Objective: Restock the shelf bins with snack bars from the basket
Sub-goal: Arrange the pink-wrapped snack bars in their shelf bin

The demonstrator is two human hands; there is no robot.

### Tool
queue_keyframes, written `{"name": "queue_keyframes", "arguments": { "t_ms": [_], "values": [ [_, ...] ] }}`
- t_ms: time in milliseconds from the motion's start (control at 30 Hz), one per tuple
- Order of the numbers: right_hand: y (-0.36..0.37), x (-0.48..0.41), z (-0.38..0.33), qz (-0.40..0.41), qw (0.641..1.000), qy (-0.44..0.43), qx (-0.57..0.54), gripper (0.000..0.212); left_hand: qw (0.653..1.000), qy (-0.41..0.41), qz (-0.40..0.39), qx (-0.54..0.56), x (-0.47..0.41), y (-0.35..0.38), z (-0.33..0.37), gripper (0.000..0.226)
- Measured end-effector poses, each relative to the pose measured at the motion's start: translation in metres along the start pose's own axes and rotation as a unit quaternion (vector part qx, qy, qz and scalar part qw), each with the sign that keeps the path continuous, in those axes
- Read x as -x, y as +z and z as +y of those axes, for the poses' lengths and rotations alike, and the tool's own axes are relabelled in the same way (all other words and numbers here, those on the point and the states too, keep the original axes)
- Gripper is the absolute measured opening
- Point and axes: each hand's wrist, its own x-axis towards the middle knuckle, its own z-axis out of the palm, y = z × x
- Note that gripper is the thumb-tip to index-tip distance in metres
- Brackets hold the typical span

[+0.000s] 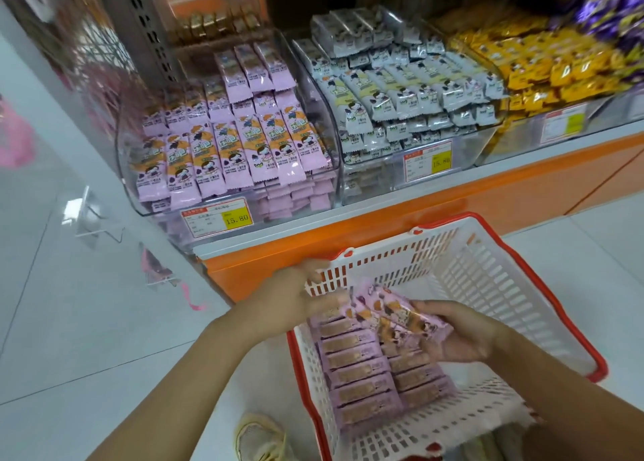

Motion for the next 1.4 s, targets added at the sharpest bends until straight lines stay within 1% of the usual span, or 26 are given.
{"name": "queue_keyframes", "arguments": {
  "t_ms": [33,67,133,233,300,367,400,433,467,500,533,567,600,667,700,733,767,800,867,900,933,1000,1067,1233,1333,1400],
  "values": [
    [0.015,0.000,-0.004,-0.036,0.999,-0.002,-0.012,0.071,0.999,0.016,-0.001,0.043,0.005,-0.003,0.006,0.071],
    [0.029,-0.001,-0.007,-0.068,0.998,-0.002,-0.008,0.065,0.996,0.039,0.001,0.083,0.010,-0.006,0.014,0.066],
    [0.058,-0.005,-0.015,-0.120,0.992,-0.009,0.030,0.053,0.985,0.084,0.019,0.148,0.021,-0.013,0.027,0.047],
    [0.094,-0.010,-0.027,-0.196,0.980,-0.023,0.024,0.053,0.973,0.115,0.075,0.188,0.038,-0.028,0.041,0.021],
    [0.114,-0.008,-0.042,-0.166,0.983,-0.010,0.083,0.056,0.965,0.115,0.115,0.206,0.046,-0.039,0.042,0.013],
    [0.133,-0.002,-0.057,-0.077,0.975,-0.048,0.203,0.067,0.955,0.098,0.154,0.235,0.051,-0.050,0.039,0.016],
    [0.144,0.001,-0.065,-0.015,0.956,-0.093,0.277,0.072,0.949,0.084,0.175,0.248,0.053,-0.056,0.037,0.021],
    [0.158,0.005,-0.070,0.042,0.921,-0.159,0.354,0.068,0.943,0.071,0.198,0.256,0.055,-0.062,0.035,0.026],
    [0.171,0.008,-0.074,0.089,0.869,-0.237,0.424,0.057,0.936,0.058,0.223,0.266,0.057,-0.067,0.033,0.031],
    [0.184,0.009,-0.077,0.115,0.813,-0.308,0.480,0.048,0.927,0.046,0.247,0.279,0.059,-0.073,0.031,0.033],
    [0.195,0.011,-0.079,0.125,0.755,-0.354,0.537,0.049,0.915,0.038,0.269,0.298,0.061,-0.078,0.030,0.032],
    [0.206,0.012,-0.079,0.138,0.688,-0.378,0.604,0.058,0.904,0.032,0.287,0.317,0.062,-0.083,0.028,0.033],
    [0.213,0.010,-0.079,0.152,0.609,-0.397,0.669,0.067,0.893,0.025,0.301,0.333,0.063,-0.088,0.026,0.036],
    [0.221,0.000,-0.079,0.172,0.443,-0.451,0.756,0.069,0.874,0.005,0.321,0.364,0.064,-0.096,0.022,0.050],
    [0.225,-0.007,-0.081,0.182,0.385,-0.479,0.768,0.064,0.864,-0.001,0.330,0.381,0.064,-0.100,0.021,0.052],
    [0.227,-0.015,-0.084,0.194,0.351,-0.500,0.768,0.060,0.854,-0.004,0.339,0.395,0.064,-0.104,0.020,0.050],
    [0.232,-0.021,-0.089,0.203,0.335,-0.514,0.763,0.058,0.843,-0.004,0.351,0.408,0.064,-0.107,0.021,0.047],
    [0.235,-0.028,-0.095,0.212,0.332,-0.521,0.757,0.057,0.831,-0.002,0.366,0.420,0.065,-0.110,0.020,0.045],
    [0.244,-0.041,-0.112,0.235,0.354,-0.525,0.738,0.057,0.813,0.012,0.399,0.424,0.066,-0.116,0.016,0.036],
    [0.248,-0.048,-0.120,0.253,0.368,-0.523,0.726,0.056,0.818,0.021,0.426,0.387,0.065,-0.118,0.012,0.030],
    [0.252,-0.056,-0.129,0.275,0.382,-0.518,0.714,0.056,0.832,0.026,0.455,0.316,0.065,-0.120,0.006,0.024],
    [0.262,-0.076,-0.147,0.321,0.402,-0.495,0.700,0.056,0.851,0.020,0.506,0.139,0.065,-0.120,-0.004,0.021],
    [0.274,-0.099,-0.161,0.356,0.393,-0.465,0.709,0.054,0.850,0.022,0.525,0.027,0.063,-0.118,-0.012,0.025],
    [0.318,-0.154,-0.180,0.407,0.371,-0.360,0.753,0.050,0.867,0.020,0.497,-0.030,0.060,-0.117,-0.024,0.029],
    [0.332,-0.182,-0.185,0.427,0.336,-0.307,0.781,0.045,0.867,0.027,0.496,-0.036,0.063,-0.118,-0.025,0.027],
    [0.333,-0.198,-0.190,0.450,0.298,-0.280,0.794,0.042,0.866,0.030,0.497,-0.038,0.065,-0.118,-0.024,0.026]
  ]
}}
